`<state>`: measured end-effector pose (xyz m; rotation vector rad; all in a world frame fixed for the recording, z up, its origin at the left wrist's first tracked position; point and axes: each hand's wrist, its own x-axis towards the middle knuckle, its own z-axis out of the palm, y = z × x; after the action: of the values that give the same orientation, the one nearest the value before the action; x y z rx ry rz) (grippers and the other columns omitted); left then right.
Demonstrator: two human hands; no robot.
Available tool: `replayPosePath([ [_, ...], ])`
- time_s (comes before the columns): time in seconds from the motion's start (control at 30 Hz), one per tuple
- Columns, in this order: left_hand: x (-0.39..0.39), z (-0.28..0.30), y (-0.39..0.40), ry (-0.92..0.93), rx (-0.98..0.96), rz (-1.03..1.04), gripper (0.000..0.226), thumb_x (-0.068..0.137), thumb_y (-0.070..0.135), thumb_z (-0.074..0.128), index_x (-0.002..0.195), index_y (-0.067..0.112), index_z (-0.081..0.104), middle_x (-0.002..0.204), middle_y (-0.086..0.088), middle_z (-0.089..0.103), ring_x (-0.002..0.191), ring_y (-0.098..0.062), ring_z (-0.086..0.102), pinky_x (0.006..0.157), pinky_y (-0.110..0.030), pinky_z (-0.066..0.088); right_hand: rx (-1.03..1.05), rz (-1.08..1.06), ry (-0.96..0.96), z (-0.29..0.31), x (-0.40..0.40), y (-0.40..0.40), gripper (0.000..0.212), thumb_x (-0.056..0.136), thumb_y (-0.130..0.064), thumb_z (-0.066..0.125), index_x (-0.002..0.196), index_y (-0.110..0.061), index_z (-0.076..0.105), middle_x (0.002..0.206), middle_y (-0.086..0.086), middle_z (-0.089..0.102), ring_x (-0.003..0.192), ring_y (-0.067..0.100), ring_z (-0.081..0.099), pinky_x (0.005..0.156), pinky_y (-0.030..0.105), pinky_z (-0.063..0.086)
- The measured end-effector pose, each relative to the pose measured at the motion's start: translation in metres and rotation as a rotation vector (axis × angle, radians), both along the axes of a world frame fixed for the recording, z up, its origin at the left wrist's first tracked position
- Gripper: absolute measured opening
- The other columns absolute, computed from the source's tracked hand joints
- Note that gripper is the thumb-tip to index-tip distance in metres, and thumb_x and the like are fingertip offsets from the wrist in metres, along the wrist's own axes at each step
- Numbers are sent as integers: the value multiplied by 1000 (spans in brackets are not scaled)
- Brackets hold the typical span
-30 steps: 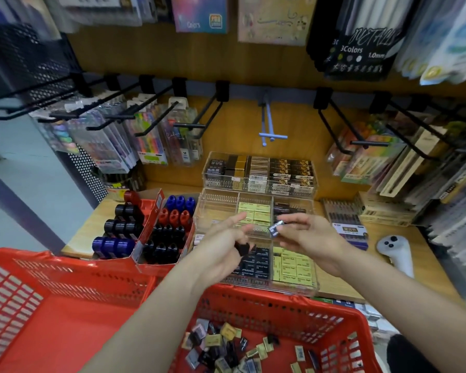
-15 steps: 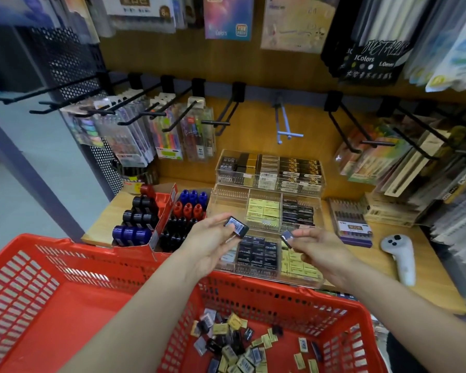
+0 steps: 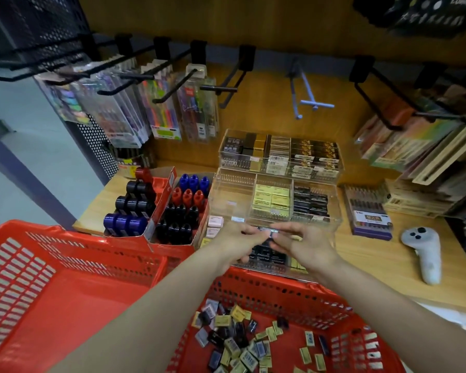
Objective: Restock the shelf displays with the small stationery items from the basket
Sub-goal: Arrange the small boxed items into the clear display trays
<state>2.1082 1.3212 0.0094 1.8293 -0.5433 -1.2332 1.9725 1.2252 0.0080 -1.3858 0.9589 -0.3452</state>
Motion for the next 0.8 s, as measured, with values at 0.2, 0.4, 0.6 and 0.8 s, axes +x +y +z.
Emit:
replayPosePath([
  [0.2, -2, -11, -12, 66, -10, 34, 14, 94, 31, 67, 99, 18, 66, 47, 13, 52, 42, -5, 39, 43, -18, 32, -287, 146, 93, 4, -9, -8, 24, 81, -10, 78, 100, -22, 70, 102, 3, 71, 72, 9, 73, 73, 10, 52],
  [0.4, -13, -14, -18, -257, -1, -46, 28, 95, 31, 64, 117, 14, 64, 91, 8, 66, 75, -9, 58, 60, -19, 47, -1131, 282, 579, -16, -18, -14, 32, 85, -46, 70, 113, -28, 69, 107, -8, 53, 88, 7, 59, 85, 22, 36],
  [0.6, -12, -23, -12, -1025, 108, -626, 38, 102, 32, 50, 137, 18, 54, 149, 2, 46, 131, -22, 49, 106, -37, 43, -1147, 304, 884, -23, 1, -15, 27, 92, -41, 63, 110, -21, 69, 114, 3, 44, 97, 23, 61, 72, 33, 47],
  [0.8, -9, -26, -21, -1043, 161, -684, 37, 102, 33, 46, 134, 19, 57, 148, 3, 47, 128, -26, 51, 100, -41, 49, -1226, 346, 1032, -29, 11, -14, 14, 94, -30, 59, 100, -21, 69, 98, 3, 68, 87, 26, 70, 58, 29, 39],
])
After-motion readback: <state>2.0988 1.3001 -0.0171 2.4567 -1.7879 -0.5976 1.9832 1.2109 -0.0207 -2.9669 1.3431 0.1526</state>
